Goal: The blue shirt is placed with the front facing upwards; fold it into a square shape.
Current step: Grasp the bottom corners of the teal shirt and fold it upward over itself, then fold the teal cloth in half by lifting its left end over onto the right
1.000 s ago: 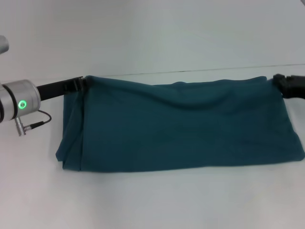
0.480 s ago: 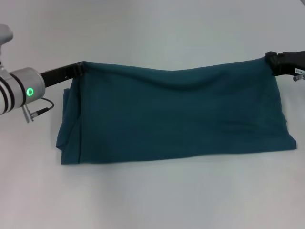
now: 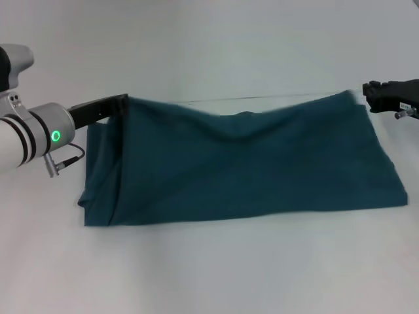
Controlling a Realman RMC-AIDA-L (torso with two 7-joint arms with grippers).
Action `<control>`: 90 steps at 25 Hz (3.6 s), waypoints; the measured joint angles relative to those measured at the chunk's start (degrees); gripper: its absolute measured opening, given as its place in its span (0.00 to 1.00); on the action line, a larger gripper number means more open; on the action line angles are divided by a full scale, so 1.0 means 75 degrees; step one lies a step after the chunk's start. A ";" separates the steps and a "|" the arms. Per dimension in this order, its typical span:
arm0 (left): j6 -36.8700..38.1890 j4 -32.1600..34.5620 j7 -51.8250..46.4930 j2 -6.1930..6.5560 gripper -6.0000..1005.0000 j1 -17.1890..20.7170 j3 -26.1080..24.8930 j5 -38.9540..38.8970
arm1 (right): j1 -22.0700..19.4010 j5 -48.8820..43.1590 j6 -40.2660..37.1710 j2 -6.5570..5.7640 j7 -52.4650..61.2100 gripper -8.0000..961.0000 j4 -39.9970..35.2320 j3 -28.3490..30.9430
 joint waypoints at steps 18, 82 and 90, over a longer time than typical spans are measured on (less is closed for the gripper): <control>0.0602 0.0491 0.0099 0.0082 0.65 0.0803 0.0213 -0.0918 | -0.0903 0.1839 -0.0469 -0.0022 0.0023 0.68 -0.0396 -0.0021; 0.3061 0.1588 0.1016 -0.0063 0.79 0.2762 0.1001 0.0875 | -0.2553 -0.0582 -0.5844 -0.0900 0.5837 0.84 -0.2056 -0.0097; 0.3055 0.1626 0.1016 -0.0063 0.79 0.2738 0.1024 0.0875 | -0.2568 -0.0583 -0.5835 -0.0881 0.5837 0.84 -0.2056 -0.0096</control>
